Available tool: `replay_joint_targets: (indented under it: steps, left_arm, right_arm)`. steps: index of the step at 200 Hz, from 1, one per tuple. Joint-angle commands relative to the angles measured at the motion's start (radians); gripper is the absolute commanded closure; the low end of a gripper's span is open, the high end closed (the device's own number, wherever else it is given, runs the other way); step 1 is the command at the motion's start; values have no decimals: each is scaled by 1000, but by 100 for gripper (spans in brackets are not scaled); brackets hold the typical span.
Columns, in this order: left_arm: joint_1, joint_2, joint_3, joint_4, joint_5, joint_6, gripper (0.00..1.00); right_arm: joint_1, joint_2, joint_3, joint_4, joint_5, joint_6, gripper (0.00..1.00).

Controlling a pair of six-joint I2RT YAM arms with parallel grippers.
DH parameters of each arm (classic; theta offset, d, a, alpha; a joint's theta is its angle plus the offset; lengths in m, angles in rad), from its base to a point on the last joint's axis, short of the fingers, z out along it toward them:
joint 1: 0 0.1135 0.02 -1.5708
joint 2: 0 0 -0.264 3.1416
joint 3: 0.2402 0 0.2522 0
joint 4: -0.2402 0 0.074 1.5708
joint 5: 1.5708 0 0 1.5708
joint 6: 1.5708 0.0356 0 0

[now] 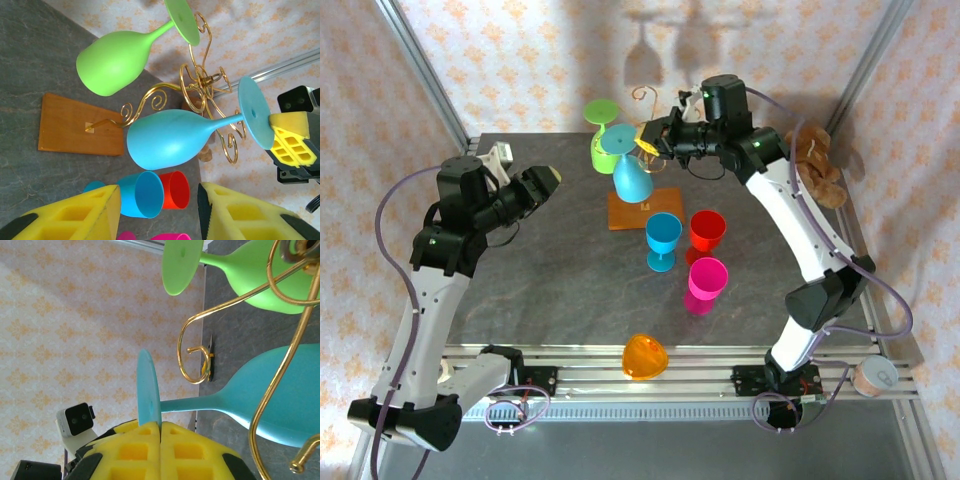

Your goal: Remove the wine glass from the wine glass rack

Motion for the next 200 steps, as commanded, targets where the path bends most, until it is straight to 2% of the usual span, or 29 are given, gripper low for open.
replay_joint_targets:
  steps: [1, 120, 200]
  left_arm:
    - [8, -29, -18, 31, -2, -5, 55]
    - [9, -76, -36, 1, -30, -3, 55]
    - [8, -137, 1, -142, -122, 40, 55]
  right_arm:
    - [17, -30, -9, 33, -27, -13, 100]
    - [95, -3, 24, -25, -42, -80, 100]
    - [164, -31, -14, -74, -42, -186, 100]
